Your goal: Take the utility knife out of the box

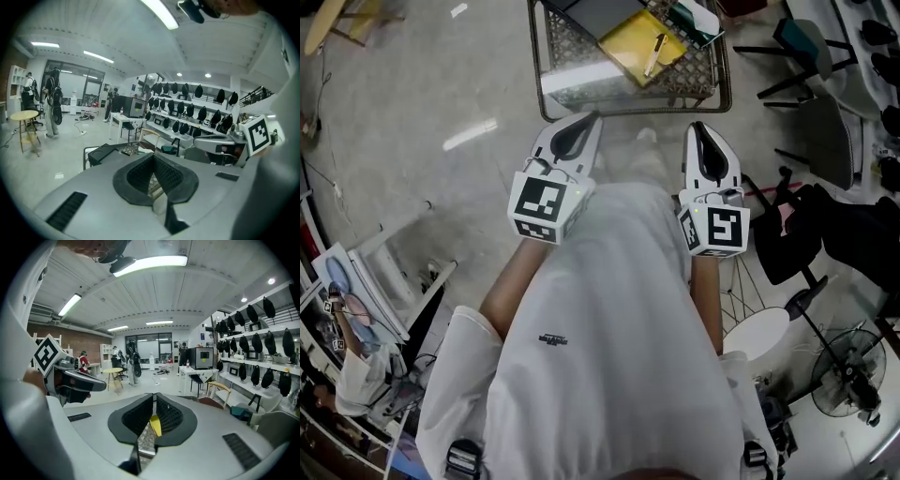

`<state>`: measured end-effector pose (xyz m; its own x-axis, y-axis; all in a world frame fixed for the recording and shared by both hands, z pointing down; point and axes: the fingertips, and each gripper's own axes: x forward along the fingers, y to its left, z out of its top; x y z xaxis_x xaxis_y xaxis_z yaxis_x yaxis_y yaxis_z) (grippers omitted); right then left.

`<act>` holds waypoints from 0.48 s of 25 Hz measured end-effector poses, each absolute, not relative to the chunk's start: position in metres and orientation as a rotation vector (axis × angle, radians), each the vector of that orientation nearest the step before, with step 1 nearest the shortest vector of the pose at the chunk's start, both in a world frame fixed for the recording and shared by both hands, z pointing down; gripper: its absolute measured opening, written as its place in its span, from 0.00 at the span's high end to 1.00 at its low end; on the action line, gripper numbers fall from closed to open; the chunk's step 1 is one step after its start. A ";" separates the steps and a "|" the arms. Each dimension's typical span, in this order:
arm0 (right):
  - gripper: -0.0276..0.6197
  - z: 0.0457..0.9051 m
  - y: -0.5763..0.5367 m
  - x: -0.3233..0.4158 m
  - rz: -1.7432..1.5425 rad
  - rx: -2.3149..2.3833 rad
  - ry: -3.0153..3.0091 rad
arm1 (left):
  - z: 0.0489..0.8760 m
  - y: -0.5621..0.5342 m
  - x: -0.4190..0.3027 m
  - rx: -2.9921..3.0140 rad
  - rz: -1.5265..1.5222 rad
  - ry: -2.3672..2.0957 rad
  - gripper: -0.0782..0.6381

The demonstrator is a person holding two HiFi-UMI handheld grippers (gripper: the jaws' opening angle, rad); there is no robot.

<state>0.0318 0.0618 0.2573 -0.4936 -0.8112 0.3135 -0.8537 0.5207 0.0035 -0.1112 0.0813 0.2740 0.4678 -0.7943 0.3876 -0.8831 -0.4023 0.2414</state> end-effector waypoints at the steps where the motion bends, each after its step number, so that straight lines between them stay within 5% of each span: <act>1: 0.96 0.260 0.057 0.033 0.227 1.382 -2.494 | 0.276 0.077 -0.108 2.301 0.298 -1.411 0.89; 12: 0.96 0.265 -0.019 0.047 0.255 1.217 -2.585 | 0.284 0.012 -0.076 2.200 0.347 -1.469 0.89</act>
